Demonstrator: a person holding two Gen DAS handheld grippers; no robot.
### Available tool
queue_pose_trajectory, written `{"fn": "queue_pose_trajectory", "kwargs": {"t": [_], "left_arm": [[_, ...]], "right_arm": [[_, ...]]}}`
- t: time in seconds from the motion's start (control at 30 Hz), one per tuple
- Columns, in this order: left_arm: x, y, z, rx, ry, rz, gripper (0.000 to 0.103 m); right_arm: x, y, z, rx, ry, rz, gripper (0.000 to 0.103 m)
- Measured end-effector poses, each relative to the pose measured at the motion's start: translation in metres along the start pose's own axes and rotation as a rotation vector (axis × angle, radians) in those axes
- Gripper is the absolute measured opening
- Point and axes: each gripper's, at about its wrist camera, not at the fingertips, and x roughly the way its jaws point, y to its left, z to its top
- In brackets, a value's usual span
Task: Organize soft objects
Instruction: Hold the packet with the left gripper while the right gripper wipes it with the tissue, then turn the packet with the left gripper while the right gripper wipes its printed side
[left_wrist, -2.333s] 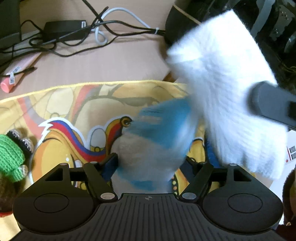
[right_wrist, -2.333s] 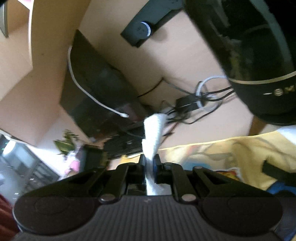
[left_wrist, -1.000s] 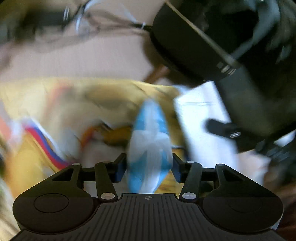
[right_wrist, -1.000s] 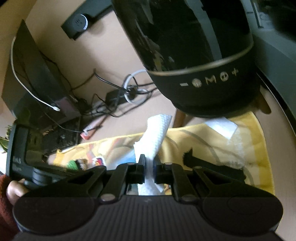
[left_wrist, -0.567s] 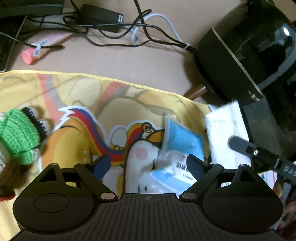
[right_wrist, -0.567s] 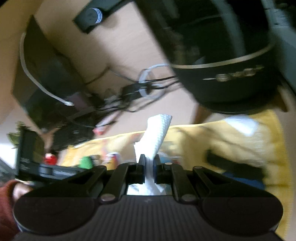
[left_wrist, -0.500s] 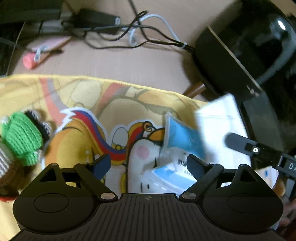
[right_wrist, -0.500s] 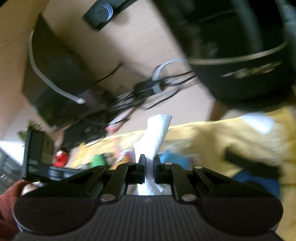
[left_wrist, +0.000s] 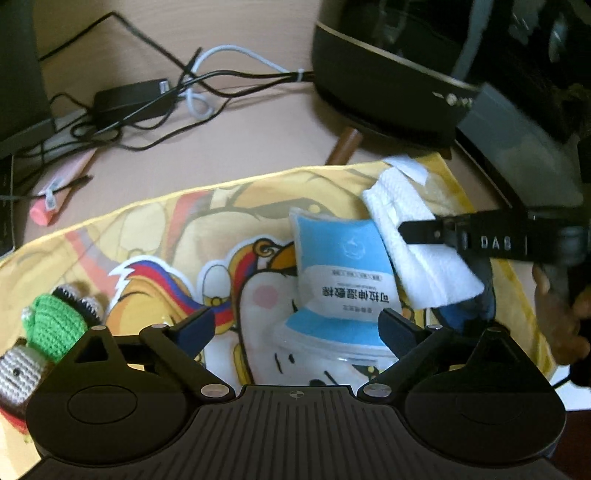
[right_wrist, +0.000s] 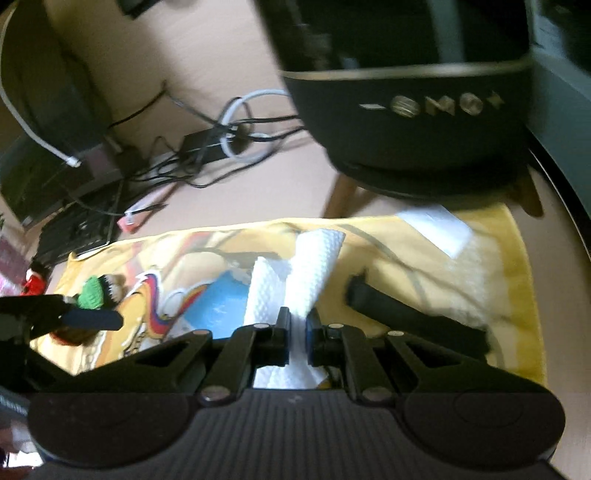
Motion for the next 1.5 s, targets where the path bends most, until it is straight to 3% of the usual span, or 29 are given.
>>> {"fn": "queue_pose_trajectory", "kwargs": {"t": [0.23,0.3,0.47,0.5,0.53,0.63,0.77,0.93,1.13,1.3,1.33,1.43,1.5], "left_arm": [[0.002,-0.049,-0.009,0.303,-0.042,-0.002,0.098],[0.010,-0.057,-0.009,0.324,-0.038,-0.002,0.098],[0.016,-0.029,-0.003,0.122,-0.009,-0.132,0.095],[0.017,-0.023,-0.002,0.082,-0.003,-0.158,0.089],[0.018,-0.018,-0.001,0.041,0.003,-0.184,0.074],[0.022,-0.001,0.002,-0.080,0.021,-0.261,0.064],[0.027,0.022,0.006,-0.243,0.045,-0.363,0.061],[0.034,0.054,0.005,-0.479,0.080,-0.497,0.060],[0.028,0.069,-0.007,-0.556,0.061,-0.440,0.069],[0.023,0.076,-0.010,-0.582,0.055,-0.396,0.078],[0.022,0.078,-0.011,-0.593,0.053,-0.387,0.081],[0.018,0.087,-0.013,-0.621,0.044,-0.349,0.086],[0.014,0.092,-0.014,-0.620,0.035,-0.311,0.089]], "right_arm": [[0.003,-0.010,-0.011,0.047,0.031,0.004,0.010],[0.002,-0.011,-0.012,0.053,0.031,0.006,0.010],[-0.002,-0.012,-0.013,0.066,0.020,0.002,0.011],[-0.003,-0.013,-0.013,0.070,0.018,0.003,0.011],[-0.003,-0.013,-0.013,0.074,0.016,0.005,0.011],[-0.004,-0.016,-0.014,0.086,0.011,0.010,0.011],[-0.006,-0.018,-0.015,0.103,0.002,0.021,0.010],[-0.019,-0.015,-0.004,0.145,-0.041,0.163,0.010],[-0.032,0.002,0.010,0.128,-0.088,0.279,0.008],[-0.031,0.007,0.016,0.196,-0.074,0.509,0.008],[-0.027,0.011,0.015,0.175,-0.060,0.481,0.008],[-0.012,0.025,0.006,0.057,-0.029,0.290,0.008],[-0.004,0.026,0.000,0.036,-0.002,0.240,0.008]]}}
